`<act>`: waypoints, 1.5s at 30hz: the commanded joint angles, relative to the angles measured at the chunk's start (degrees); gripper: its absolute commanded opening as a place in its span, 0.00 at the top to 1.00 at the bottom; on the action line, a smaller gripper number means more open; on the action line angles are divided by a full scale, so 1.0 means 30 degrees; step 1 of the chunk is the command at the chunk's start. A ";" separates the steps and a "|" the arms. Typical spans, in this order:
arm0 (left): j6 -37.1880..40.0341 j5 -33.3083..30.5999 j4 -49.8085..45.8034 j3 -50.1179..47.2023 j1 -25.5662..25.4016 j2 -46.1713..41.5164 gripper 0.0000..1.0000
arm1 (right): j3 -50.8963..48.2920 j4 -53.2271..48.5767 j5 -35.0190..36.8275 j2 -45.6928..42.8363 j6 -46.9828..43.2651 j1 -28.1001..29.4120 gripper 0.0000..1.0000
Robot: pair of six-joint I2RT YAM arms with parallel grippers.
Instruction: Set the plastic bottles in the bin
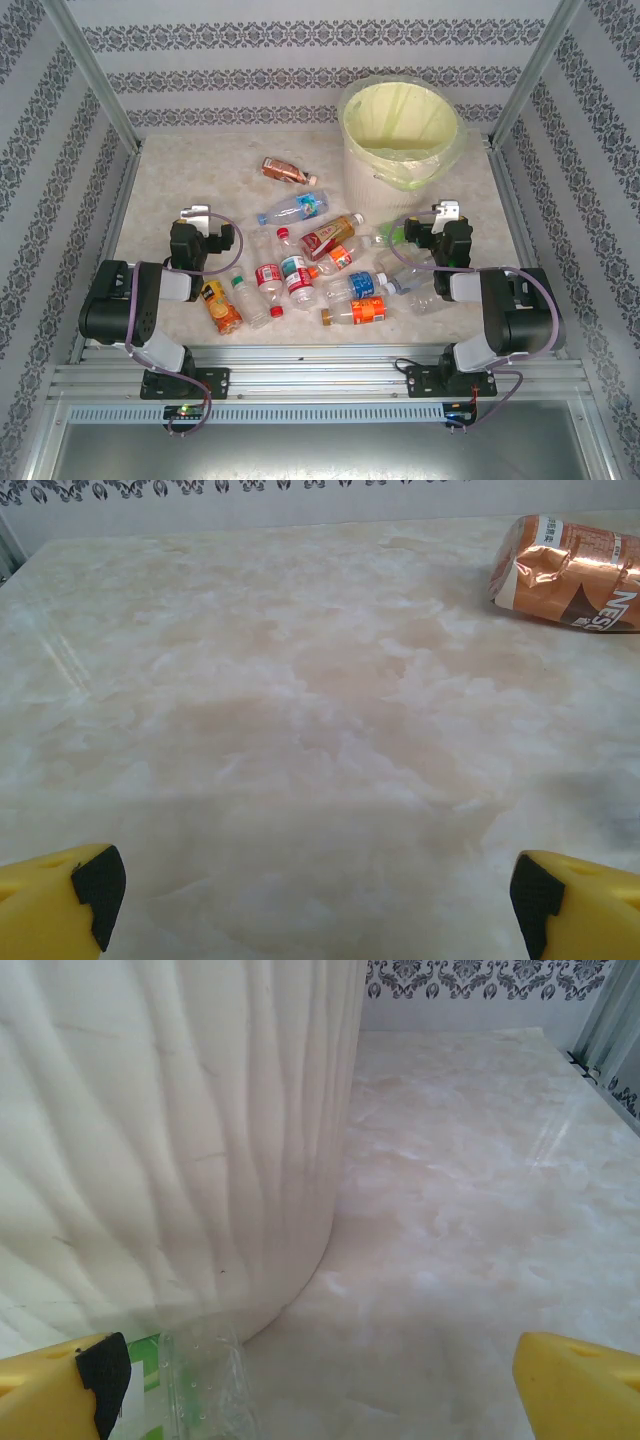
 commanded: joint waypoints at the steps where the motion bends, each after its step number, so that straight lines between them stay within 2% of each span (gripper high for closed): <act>1: -0.0177 0.0232 -0.0018 0.0079 0.0128 0.0046 0.00 | 0.0287 0.0123 0.0237 0.0085 0.0035 0.0085 0.02; 39: -0.0229 0.0093 -0.0039 0.0058 0.0114 0.0048 0.00 | 0.0210 0.0236 0.0268 0.0059 0.0050 0.0079 0.02; 43: -0.0237 0.0116 0.0423 -0.0484 0.0086 -0.0746 0.00 | -0.0244 0.0089 0.0663 -0.1122 0.0205 0.0056 0.02; 45: -0.0249 -0.0074 -0.0117 -0.0620 0.0090 -0.1663 0.00 | -0.0325 -0.1060 0.1101 -0.2531 0.0332 0.0115 0.02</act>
